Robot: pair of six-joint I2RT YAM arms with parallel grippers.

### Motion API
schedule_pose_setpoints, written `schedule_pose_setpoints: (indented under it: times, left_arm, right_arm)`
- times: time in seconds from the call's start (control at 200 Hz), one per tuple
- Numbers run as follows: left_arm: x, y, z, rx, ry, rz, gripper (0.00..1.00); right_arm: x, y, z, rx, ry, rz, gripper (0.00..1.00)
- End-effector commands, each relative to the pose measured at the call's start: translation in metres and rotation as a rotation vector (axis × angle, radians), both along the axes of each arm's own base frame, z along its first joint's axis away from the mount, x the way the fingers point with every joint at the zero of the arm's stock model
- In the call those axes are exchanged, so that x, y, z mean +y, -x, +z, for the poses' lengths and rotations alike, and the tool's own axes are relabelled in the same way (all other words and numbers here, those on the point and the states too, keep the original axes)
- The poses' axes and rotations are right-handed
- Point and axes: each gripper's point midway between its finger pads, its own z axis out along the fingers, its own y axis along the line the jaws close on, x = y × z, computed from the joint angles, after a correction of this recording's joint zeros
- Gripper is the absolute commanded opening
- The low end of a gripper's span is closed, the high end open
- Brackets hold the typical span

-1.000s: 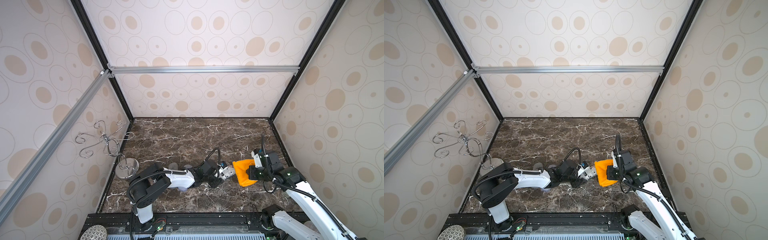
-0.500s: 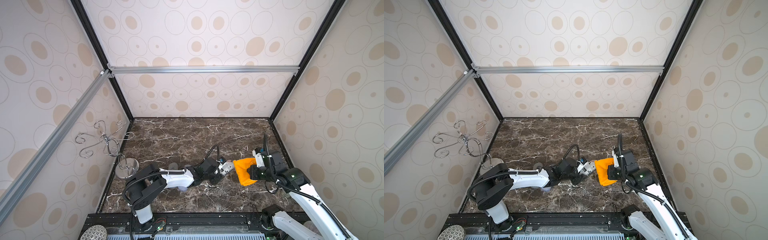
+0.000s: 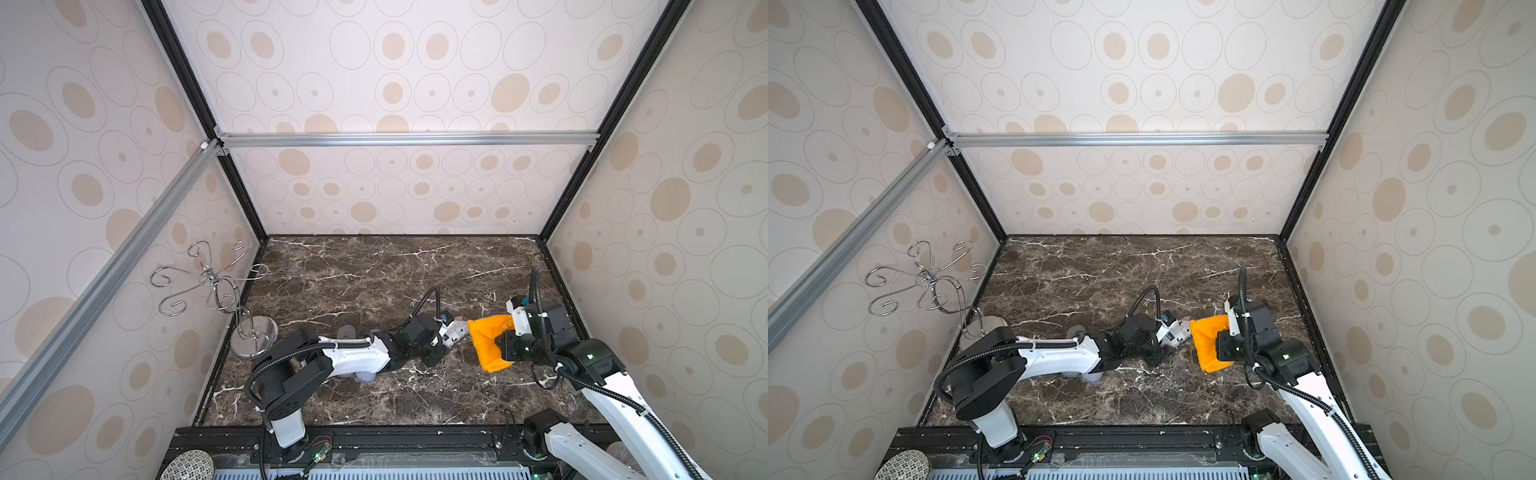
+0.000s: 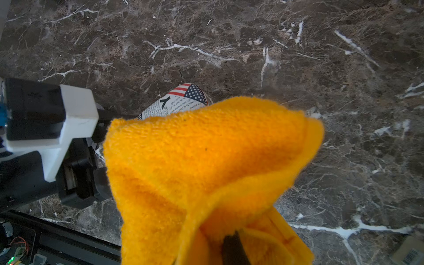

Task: Wipe the eyeglass case
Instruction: Wipe the dirt from the eyeglass case.

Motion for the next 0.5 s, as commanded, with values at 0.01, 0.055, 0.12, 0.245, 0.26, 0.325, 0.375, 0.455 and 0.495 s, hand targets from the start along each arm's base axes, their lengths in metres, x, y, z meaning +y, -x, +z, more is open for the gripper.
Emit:
schedule_pose_setpoints:
  times: [0.01, 0.055, 0.12, 0.245, 0.26, 0.325, 0.375, 0.455, 0.495]
  left_arm:
    - [-0.009, 0.0, 0.011, -0.035, -0.006, -0.015, 0.53]
    - [-0.008, 0.001, 0.009, -0.035, -0.013, -0.021, 0.53]
    - [-0.007, 0.005, 0.008, -0.033, -0.026, -0.039, 0.53]
    - [-0.006, 0.012, 0.006, -0.04, -0.066, -0.075, 0.53]
    - [-0.006, 0.013, 0.006, -0.041, -0.071, -0.08, 0.53]
    - [-0.006, 0.017, 0.007, -0.046, -0.08, -0.097, 0.54]
    - [-0.005, 0.019, 0.008, -0.046, -0.081, -0.105, 0.54]
    - [-0.003, 0.021, 0.009, -0.046, -0.083, -0.115, 0.54]
    - [-0.002, 0.023, 0.008, -0.045, -0.085, -0.123, 0.54]
  right_arm:
    - [0.008, -0.005, 0.001, 0.001, -0.012, 0.026, 0.0]
    - [0.01, -0.007, 0.0, 0.005, -0.019, 0.033, 0.0]
    - [0.015, -0.011, -0.001, 0.006, -0.03, 0.043, 0.0]
    - [0.023, -0.018, -0.003, 0.009, -0.037, 0.056, 0.0]
    - [0.025, -0.019, -0.003, 0.007, -0.038, 0.06, 0.0]
    - [0.031, -0.023, -0.004, 0.008, -0.036, 0.072, 0.0]
    - [0.035, -0.027, -0.005, 0.008, -0.033, 0.074, 0.0]
    - [0.041, -0.032, -0.007, 0.01, -0.033, 0.082, 0.0]
    - [0.044, -0.034, -0.008, 0.012, -0.031, 0.085, 0.0]
